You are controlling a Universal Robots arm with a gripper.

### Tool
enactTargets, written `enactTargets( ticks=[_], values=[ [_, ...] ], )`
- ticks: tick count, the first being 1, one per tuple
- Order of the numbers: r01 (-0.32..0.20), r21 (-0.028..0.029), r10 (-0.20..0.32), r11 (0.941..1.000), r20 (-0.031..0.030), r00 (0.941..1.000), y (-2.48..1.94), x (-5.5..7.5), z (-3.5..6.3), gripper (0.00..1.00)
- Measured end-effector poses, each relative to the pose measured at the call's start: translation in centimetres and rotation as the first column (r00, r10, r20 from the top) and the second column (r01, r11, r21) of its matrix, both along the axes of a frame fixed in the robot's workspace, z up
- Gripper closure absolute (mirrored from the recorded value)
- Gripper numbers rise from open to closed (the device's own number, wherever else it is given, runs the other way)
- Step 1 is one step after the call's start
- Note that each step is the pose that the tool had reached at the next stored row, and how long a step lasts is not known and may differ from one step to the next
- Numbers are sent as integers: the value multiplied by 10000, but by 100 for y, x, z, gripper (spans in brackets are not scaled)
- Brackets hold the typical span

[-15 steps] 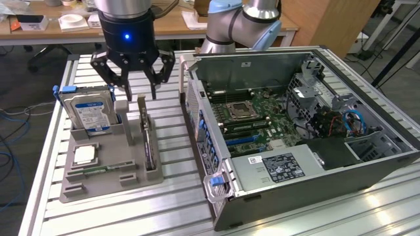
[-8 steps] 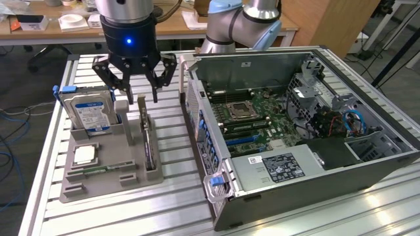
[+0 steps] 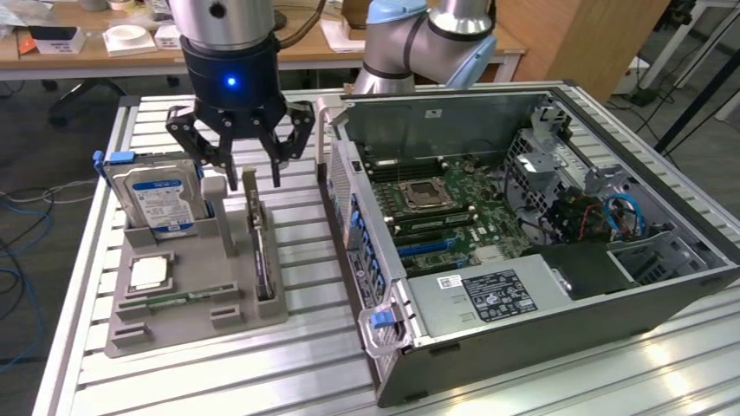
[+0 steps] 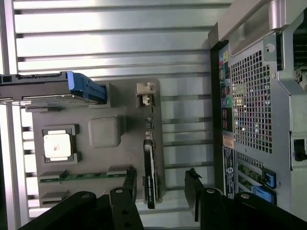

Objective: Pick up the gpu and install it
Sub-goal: 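Pick up the gpu and move the gpu toward the slot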

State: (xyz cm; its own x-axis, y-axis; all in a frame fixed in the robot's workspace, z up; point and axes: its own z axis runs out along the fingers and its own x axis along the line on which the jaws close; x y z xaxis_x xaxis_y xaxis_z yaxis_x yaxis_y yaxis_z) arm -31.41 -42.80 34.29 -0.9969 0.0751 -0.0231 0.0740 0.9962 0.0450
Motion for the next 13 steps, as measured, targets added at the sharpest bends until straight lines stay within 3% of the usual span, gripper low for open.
enactTargets(
  ticks=[13],
  values=[
    [-1, 1, 1, 10000, 2, 10000, -76, 33, -93, 47]
  ],
)
